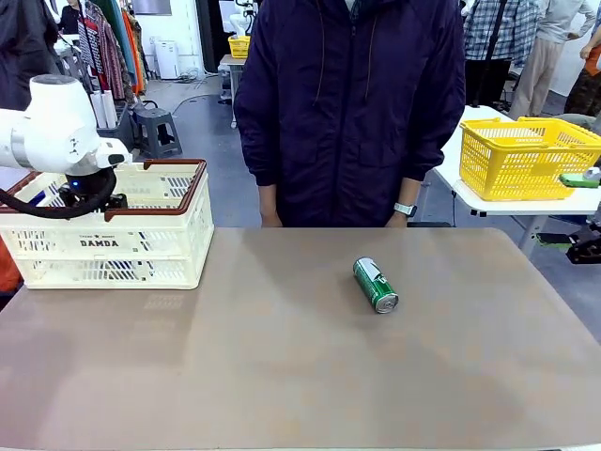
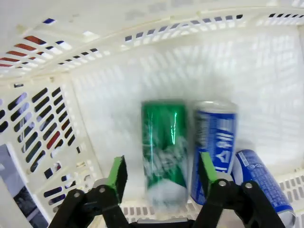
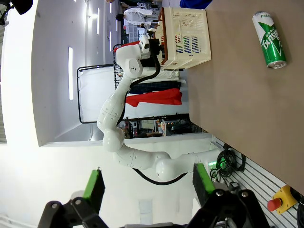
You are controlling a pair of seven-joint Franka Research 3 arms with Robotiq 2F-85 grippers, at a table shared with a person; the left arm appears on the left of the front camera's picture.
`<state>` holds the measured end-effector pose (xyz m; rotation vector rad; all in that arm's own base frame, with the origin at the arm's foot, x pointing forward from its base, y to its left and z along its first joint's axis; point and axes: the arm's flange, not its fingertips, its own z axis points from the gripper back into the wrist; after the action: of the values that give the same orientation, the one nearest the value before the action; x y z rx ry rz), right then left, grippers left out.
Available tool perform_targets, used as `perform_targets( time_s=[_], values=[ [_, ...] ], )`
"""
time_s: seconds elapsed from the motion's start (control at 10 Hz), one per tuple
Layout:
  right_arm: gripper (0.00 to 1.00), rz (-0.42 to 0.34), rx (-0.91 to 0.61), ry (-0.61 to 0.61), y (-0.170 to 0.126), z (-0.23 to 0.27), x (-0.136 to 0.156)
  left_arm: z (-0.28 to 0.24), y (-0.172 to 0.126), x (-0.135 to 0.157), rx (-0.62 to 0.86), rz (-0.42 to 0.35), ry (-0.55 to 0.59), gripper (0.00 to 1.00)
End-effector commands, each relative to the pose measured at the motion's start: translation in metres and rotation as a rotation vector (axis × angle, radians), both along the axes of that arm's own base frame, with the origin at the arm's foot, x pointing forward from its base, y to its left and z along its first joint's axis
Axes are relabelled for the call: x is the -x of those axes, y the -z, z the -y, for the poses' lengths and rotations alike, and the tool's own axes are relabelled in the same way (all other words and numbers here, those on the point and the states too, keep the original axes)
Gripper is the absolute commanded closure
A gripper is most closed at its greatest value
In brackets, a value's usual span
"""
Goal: Place the drinks into the Shopping basket.
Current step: Pick up one drink and place it into the Shopping basket.
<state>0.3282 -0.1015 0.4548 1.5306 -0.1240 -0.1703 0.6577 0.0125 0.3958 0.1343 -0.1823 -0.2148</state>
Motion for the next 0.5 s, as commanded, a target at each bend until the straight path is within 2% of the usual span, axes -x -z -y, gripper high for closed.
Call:
perform_targets(
  time_s=[0.0,0.4],
  values=[
    [0.00,-0.017,-0.006,-0.003,-0.006,0.001,0.000,-0.003,-0.005,0.000,-0.033,-0.002,0.001,0.00],
    [0.00,-0.017,-0.006,-0.003,-0.006,0.001,0.000,0.003,-0.025,0.007,0.032,0.043,0.052,0.00]
  ],
)
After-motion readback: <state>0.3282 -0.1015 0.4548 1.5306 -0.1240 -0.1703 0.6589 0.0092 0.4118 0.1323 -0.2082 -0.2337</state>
